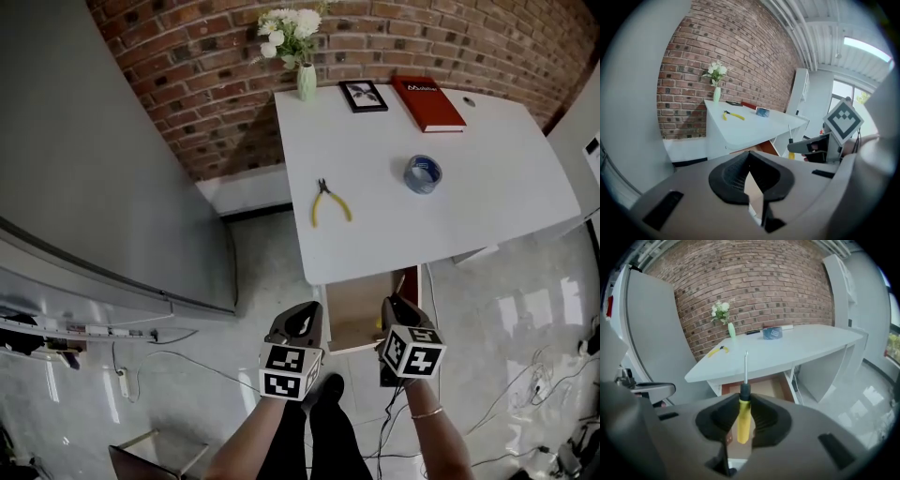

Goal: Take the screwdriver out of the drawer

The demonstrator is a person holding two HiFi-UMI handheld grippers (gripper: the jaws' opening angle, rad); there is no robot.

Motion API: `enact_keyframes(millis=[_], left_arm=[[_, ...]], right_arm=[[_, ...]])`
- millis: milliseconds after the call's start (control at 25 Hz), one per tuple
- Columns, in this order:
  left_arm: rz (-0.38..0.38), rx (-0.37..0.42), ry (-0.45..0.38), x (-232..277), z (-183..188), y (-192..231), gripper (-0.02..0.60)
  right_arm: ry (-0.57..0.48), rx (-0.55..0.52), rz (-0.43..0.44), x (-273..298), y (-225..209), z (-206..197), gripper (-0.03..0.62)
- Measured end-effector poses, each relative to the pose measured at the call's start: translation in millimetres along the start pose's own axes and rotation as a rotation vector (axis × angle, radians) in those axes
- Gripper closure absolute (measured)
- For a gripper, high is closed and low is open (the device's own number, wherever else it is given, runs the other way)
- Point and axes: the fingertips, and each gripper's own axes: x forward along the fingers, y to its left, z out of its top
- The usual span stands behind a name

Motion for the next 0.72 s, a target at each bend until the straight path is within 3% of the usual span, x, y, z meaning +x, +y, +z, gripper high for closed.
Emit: enact_keyframes(millis=[720], left_arm=[[-0.089,0.103,-0.033,-35.2,52.7,-19.6,0.589]], right_arm=[[-0.172,0.078,-0.066,-109.8,2.2,43.9,0.516]])
